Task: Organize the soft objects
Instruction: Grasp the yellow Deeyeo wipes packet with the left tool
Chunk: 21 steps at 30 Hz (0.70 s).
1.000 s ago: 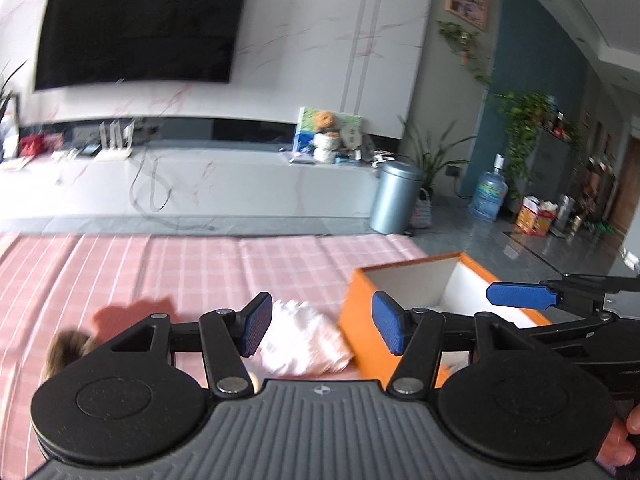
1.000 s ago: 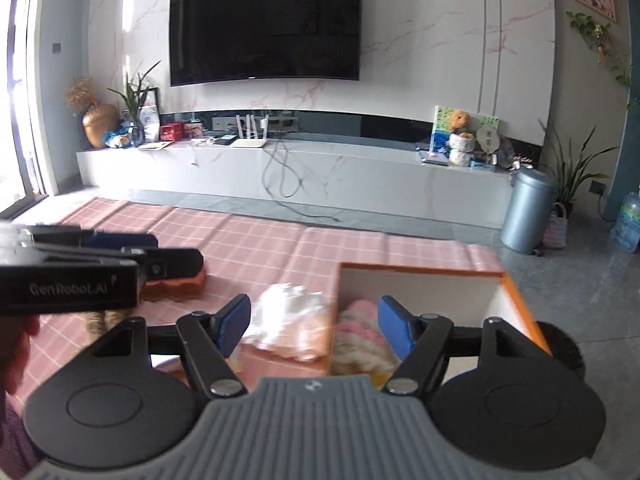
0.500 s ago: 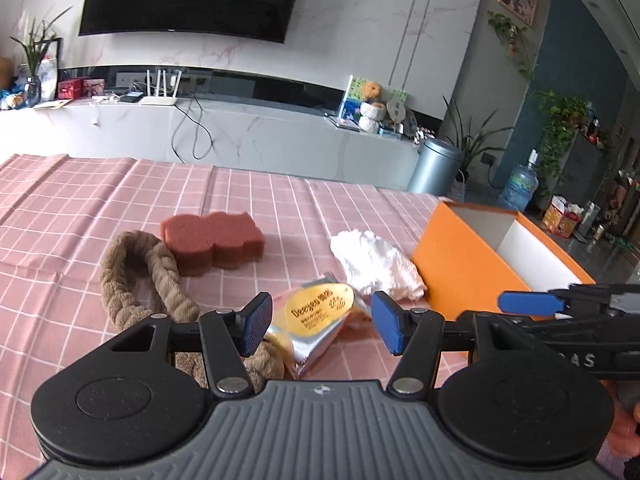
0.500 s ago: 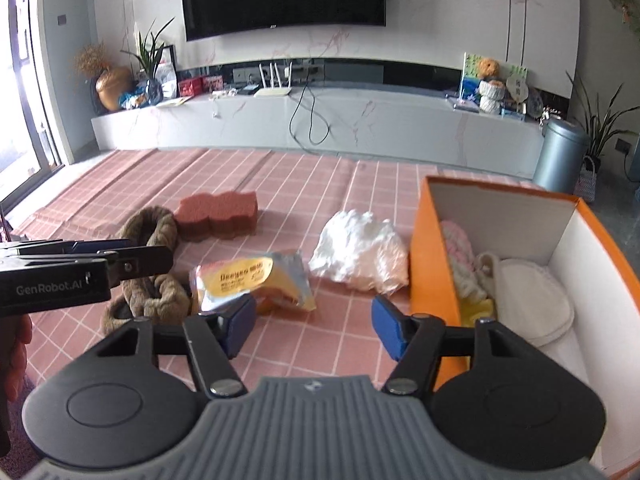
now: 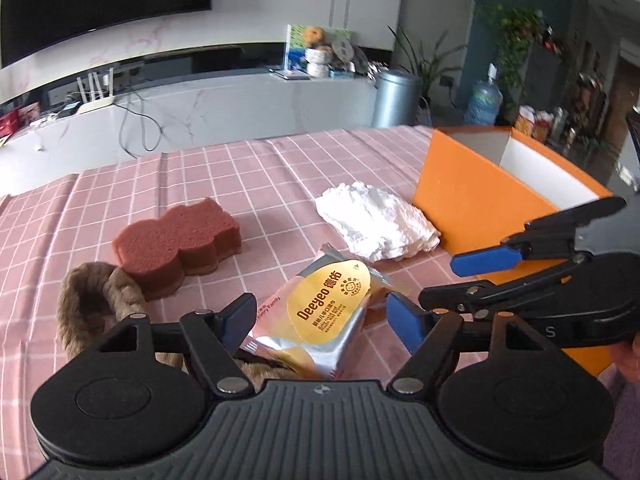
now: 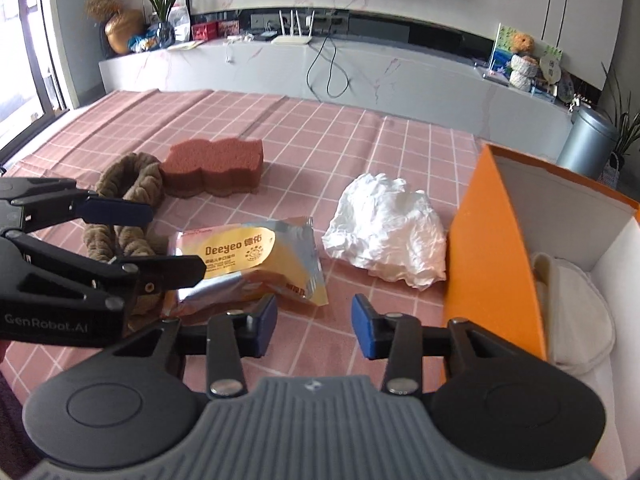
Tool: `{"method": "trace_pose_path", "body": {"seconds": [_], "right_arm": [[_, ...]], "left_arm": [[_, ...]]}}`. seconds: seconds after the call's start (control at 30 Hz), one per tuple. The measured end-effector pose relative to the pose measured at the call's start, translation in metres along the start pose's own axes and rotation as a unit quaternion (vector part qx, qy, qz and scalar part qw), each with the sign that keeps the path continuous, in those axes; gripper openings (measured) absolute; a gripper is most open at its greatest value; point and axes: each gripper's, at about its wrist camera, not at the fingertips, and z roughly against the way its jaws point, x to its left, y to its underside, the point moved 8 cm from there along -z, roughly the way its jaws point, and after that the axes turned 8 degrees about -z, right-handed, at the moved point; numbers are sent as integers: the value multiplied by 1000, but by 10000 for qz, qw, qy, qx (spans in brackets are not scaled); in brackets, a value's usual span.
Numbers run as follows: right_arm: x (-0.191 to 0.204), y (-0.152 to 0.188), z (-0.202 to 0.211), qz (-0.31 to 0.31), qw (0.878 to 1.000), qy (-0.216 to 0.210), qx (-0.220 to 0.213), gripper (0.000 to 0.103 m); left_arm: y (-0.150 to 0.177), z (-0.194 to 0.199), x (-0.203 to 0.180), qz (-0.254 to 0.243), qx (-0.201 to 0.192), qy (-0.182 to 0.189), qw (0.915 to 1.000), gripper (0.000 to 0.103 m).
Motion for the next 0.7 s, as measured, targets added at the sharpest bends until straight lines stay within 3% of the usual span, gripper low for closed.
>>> {"method": "trace_pose_path", "body": {"seconds": [0.2, 0.3, 0.53, 0.7], "right_arm": [[-2, -6, -25, -51, 9996, -6, 275, 41], [-5, -9, -35, -161, 9994, 46, 308, 40], [-3, -19, -49, -102, 9994, 16, 323, 39], [-5, -23, -54, -110, 9995, 31, 306, 39]], "left_arm": [[5, -22, -1, -866, 481, 406, 9943, 88], [6, -32, 2, -1165, 669, 379, 9902, 88], [-1, -50, 6, -1235, 961, 598, 9859, 90], [-2, -66, 7, -951, 1184, 689, 9860, 87]]}}
